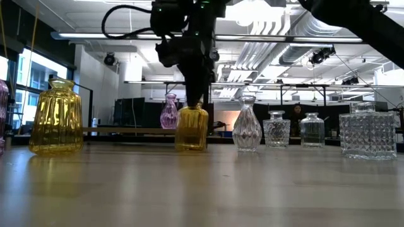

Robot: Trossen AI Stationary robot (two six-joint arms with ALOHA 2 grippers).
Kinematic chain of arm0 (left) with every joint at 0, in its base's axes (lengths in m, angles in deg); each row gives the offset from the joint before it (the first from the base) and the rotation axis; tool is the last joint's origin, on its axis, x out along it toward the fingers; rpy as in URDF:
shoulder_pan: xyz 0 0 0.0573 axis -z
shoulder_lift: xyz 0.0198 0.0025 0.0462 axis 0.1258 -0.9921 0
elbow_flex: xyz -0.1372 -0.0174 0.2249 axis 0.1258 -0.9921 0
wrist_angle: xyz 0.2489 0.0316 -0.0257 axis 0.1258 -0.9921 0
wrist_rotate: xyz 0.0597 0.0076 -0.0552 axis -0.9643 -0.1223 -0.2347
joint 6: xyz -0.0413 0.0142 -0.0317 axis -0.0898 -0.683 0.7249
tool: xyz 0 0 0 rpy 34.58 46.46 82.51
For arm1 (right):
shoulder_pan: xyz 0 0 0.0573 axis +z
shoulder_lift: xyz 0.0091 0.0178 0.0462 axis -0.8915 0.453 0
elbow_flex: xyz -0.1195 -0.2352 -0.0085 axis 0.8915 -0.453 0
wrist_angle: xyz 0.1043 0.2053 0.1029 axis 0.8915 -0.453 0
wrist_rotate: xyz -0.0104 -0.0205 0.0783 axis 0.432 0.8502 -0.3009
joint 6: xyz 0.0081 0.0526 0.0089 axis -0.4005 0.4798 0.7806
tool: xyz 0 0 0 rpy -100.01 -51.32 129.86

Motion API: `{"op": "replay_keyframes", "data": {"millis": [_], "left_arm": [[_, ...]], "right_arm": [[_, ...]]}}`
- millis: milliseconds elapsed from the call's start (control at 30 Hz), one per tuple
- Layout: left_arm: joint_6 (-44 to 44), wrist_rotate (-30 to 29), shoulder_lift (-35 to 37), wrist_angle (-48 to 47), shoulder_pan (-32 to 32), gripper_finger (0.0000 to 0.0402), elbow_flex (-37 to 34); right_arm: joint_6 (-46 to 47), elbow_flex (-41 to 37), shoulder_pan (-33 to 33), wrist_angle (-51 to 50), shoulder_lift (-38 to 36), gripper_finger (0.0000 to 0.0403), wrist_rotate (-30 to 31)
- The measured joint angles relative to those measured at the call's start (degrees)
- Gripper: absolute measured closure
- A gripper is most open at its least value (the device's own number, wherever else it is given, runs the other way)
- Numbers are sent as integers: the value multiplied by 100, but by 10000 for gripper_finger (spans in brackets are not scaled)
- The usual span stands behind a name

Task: Sort vases onto shelf
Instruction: Put the yellow vase in the top left corner of the shelf

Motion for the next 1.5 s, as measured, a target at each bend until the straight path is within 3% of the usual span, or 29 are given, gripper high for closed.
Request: {"op": "replay_keyframes", "data": {"millis": [333,533,767,900,1167,1500], "left_arm": [[-2,0,0,-45,0,401,0],[90,-24,0,-640,-7,402,15],[-765,-1061,2,-2813,-104,402,503],[-954,-1554,0,-3529,-173,402,565],[-1026,-2005,-2,-4398,-279,401,462],[-1124,-2057,-397,-4617,-313,402,461]], "right_arm": [[366,257,105,493,-177,398,-178],[544,273,1,1220,-400,400,-148],[591,275,-167,2358,-560,401,-209],[508,275,-334,2897,-607,402,-245],[287,275,-717,3294,-616,402,-317],[271,275,-745,4072,-616,402,-732]]}}
